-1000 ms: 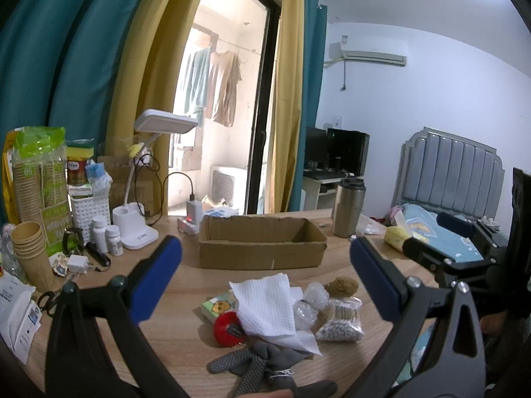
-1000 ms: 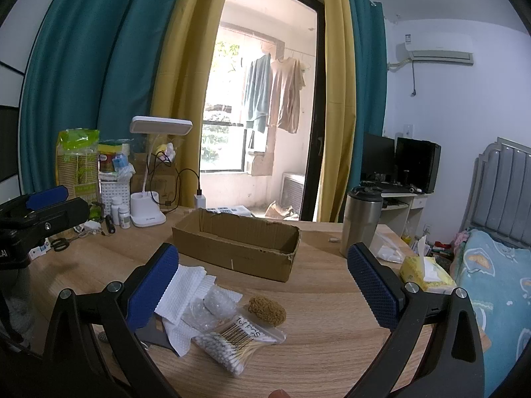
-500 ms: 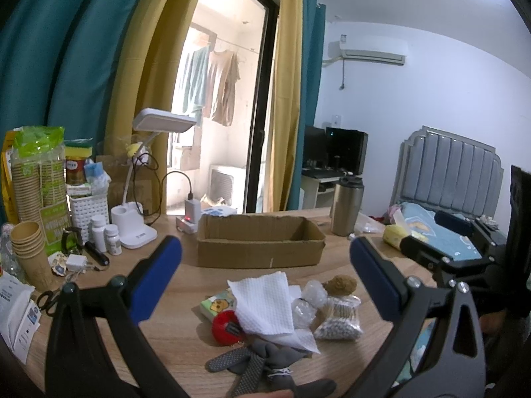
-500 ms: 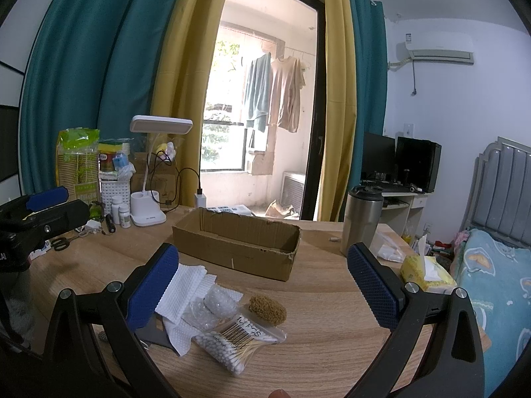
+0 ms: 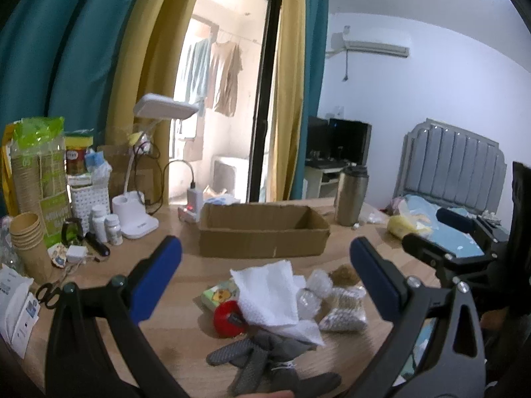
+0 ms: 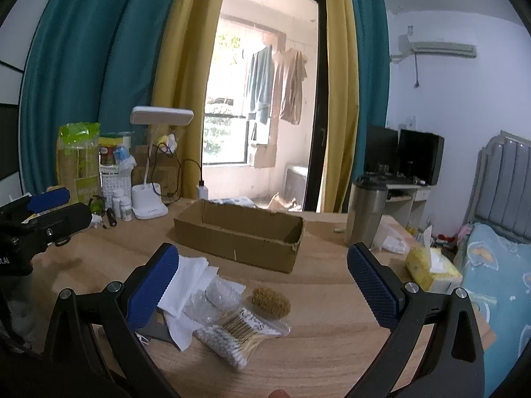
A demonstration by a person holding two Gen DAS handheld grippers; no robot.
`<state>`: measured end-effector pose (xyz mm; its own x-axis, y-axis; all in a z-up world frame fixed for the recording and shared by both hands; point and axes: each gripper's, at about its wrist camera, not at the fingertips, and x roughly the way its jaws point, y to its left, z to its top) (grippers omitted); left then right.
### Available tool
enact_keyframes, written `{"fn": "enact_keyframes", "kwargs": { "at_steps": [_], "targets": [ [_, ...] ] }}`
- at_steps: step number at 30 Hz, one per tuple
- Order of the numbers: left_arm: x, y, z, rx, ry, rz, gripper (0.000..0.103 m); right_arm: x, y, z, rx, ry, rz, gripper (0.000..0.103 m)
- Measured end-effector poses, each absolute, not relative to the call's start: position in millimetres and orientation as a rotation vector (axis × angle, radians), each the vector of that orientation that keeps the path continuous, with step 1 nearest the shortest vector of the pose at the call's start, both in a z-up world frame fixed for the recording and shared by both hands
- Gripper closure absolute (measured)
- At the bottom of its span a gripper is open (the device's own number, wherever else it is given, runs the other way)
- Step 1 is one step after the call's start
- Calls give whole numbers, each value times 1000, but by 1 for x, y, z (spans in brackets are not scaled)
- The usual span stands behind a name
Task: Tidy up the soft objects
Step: 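Lower the left tool onto the grey socks and close it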
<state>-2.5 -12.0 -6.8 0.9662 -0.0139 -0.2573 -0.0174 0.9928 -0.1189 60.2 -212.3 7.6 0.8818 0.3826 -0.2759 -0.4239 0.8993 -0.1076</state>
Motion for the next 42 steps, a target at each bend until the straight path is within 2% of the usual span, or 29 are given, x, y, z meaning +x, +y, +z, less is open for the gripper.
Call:
{"fn": "enact_keyframes", "kwargs": {
  "at_steps": [23, 34, 36, 39, 40, 42],
  "targets": [
    [48, -18, -98, -25, 650, -12, 1, 113, -200, -59, -143, 545, 408, 0],
    [56, -38, -122, 86, 733, -31, 2, 131, -194, -91, -119, 656, 439, 0],
    [56, -38, -122, 89, 736, -40, 14, 134, -194, -95, -111, 679, 438, 0],
    [58, -41, -124, 105, 754, -51, 19, 136, -191, -99, -104, 699, 445, 3],
    [58, -42, -126, 109, 761, -57, 21, 136, -190, -100, -102, 705, 447, 7],
    [58, -44, -128, 115, 770, -68, 28, 137, -189, -100, -92, 716, 460, 9]
  ]
}}
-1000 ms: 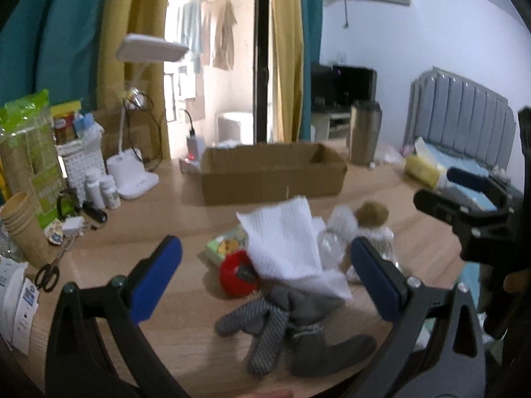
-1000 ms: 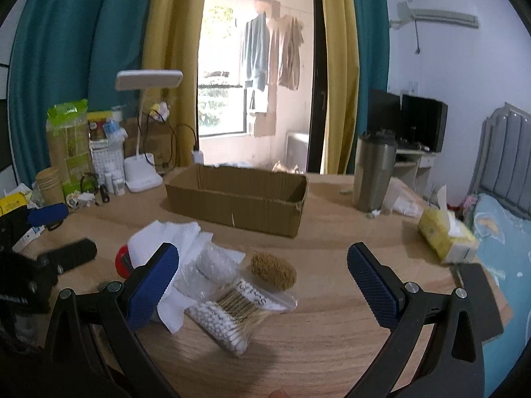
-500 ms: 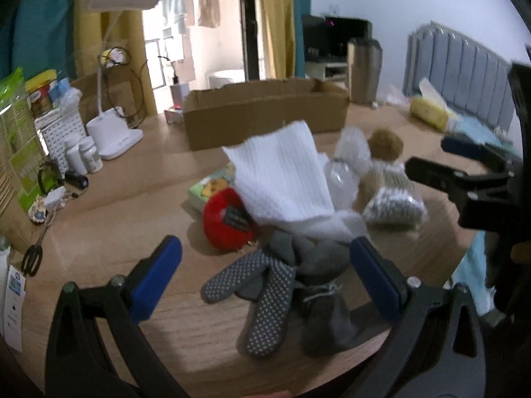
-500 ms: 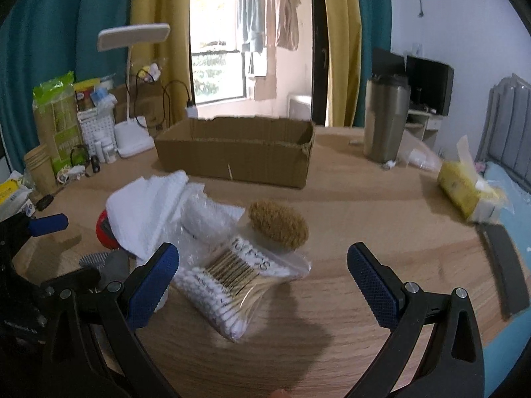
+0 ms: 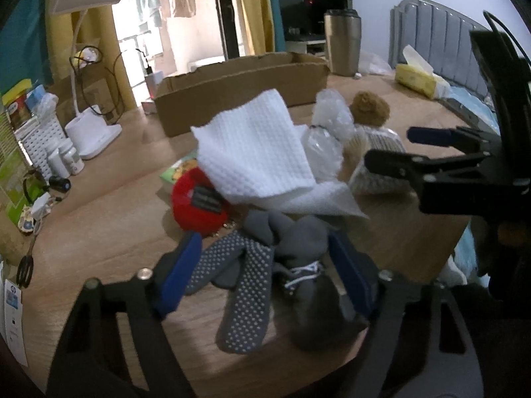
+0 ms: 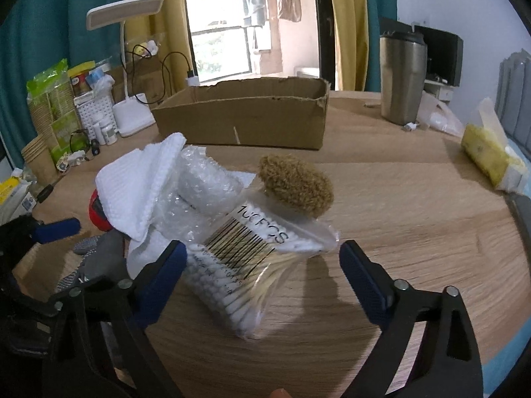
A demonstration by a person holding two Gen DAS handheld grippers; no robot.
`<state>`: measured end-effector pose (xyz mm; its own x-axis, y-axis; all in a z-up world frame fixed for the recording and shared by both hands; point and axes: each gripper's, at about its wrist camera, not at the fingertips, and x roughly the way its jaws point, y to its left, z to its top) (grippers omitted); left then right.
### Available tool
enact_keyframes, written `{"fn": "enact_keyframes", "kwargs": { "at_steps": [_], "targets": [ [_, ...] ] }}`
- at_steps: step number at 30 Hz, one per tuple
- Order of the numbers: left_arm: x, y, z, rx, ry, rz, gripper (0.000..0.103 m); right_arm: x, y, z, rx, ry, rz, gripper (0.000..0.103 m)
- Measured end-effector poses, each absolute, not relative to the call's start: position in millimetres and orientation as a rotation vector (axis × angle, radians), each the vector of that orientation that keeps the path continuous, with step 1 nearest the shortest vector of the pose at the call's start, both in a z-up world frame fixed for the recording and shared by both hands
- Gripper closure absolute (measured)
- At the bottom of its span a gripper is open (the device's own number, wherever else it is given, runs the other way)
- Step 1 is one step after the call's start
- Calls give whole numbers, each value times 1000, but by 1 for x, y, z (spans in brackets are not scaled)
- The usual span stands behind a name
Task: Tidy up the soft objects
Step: 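Lower the left tool onto the grey socks and close it, then lift the grey socks with the left tool while the right tool grasps the cotton swab bag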
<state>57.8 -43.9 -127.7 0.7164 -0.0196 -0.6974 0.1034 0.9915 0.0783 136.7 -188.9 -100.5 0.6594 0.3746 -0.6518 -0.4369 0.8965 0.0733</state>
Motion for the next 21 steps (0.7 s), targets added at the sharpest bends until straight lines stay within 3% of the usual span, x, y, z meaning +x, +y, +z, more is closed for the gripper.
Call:
{"fn": "enact_keyframes", "kwargs": {
  "at_steps": [6, 11, 14, 21],
  "targets": [
    [60, -46, -133, 113, 798, -103, 43, 138, -183, -102, -87, 740, 487, 20],
    [61, -46, -133, 97, 815, -137, 48, 138, -180, -103, -84, 757, 516, 37],
    [63, -47, -135, 79, 827, -164, 60, 137, -179, -102, -84, 761, 529, 44],
    [63, -44, -133, 39, 831, -198, 68, 136, -183, -99, -70, 759, 546, 56]
  ]
}}
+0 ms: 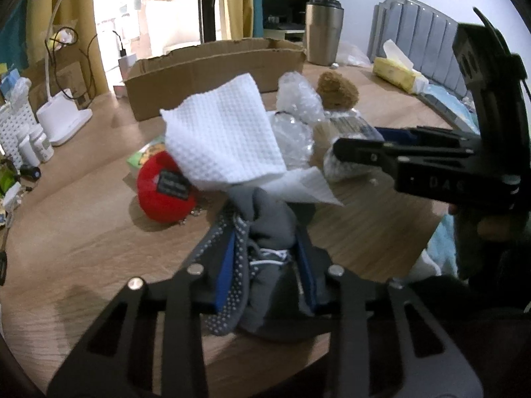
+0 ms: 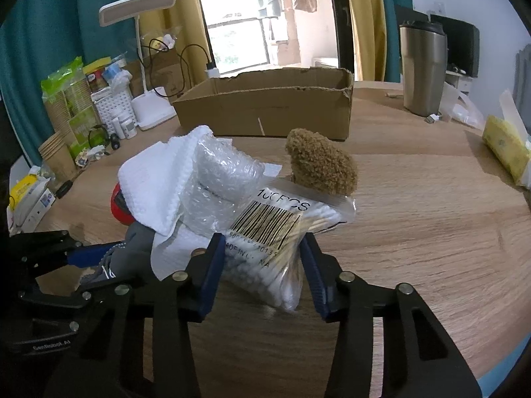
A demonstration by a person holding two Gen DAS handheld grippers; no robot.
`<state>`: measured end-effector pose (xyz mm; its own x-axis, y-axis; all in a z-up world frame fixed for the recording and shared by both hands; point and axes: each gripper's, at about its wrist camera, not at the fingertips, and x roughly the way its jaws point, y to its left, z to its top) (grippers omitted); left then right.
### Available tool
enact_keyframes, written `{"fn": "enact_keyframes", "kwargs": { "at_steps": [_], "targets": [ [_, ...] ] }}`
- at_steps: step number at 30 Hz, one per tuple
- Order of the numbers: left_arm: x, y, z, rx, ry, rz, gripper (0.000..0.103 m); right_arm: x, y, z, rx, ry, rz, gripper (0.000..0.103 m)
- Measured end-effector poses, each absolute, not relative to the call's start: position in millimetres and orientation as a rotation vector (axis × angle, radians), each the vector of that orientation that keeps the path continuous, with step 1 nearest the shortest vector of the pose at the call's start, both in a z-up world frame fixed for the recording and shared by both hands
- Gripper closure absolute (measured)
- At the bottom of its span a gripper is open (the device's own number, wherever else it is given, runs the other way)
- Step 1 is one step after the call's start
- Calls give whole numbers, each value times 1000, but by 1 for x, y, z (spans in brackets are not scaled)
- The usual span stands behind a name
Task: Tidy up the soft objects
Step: 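Lift the grey socks with the left tool while the right tool grasps the cotton swab bag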
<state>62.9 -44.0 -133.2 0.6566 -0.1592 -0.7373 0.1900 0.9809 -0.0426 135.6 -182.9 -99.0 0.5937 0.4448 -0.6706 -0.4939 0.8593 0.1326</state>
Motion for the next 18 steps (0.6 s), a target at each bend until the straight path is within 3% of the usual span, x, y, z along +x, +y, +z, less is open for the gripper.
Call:
{"fn": "enact_keyframes", "kwargs": {
  "at_steps": [18],
  "targets": [
    [46, -29, -93, -31, 733, -233, 70, 118, -197, -56, -43, 657, 577, 58]
  ]
}}
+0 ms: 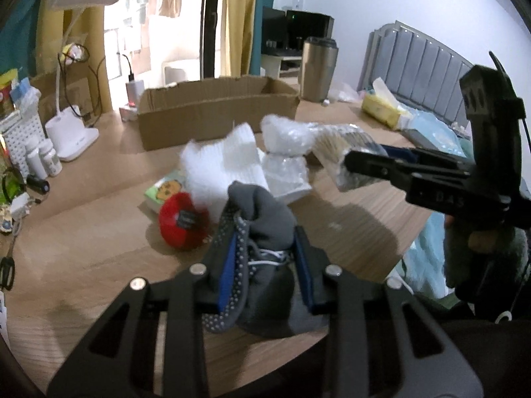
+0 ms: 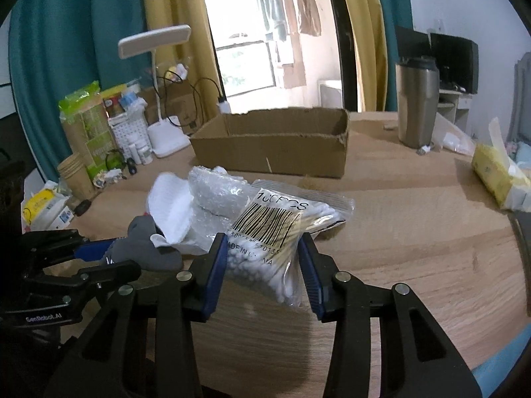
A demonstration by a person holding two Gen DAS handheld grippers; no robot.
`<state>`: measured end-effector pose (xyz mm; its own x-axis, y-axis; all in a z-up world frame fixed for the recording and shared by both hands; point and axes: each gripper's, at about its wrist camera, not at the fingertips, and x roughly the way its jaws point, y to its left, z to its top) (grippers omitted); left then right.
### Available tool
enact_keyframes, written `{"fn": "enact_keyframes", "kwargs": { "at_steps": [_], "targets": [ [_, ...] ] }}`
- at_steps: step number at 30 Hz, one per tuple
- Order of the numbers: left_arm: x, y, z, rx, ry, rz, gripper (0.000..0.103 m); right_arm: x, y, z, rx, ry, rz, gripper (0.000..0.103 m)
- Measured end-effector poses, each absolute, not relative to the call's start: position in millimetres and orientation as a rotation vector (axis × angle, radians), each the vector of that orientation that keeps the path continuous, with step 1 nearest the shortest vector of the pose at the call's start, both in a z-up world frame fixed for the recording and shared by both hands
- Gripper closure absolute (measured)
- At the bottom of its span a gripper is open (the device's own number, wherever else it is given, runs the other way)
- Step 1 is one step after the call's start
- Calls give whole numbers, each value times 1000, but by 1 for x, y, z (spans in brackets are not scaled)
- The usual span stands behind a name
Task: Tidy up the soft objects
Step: 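Lift the grey socks with the left tool while the right tool grasps the cotton swab bag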
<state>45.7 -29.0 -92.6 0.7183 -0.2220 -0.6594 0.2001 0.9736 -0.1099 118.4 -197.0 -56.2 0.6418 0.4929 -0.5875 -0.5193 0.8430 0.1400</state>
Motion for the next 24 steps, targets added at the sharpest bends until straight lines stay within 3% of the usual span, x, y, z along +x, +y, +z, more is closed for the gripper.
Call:
{"fn": "enact_keyframes", "kwargs": {
  "at_steps": [24],
  "targets": [
    [54, 24, -38, -79, 548, -130, 69, 128, -217, -32, -48, 578, 530, 58]
  ]
}}
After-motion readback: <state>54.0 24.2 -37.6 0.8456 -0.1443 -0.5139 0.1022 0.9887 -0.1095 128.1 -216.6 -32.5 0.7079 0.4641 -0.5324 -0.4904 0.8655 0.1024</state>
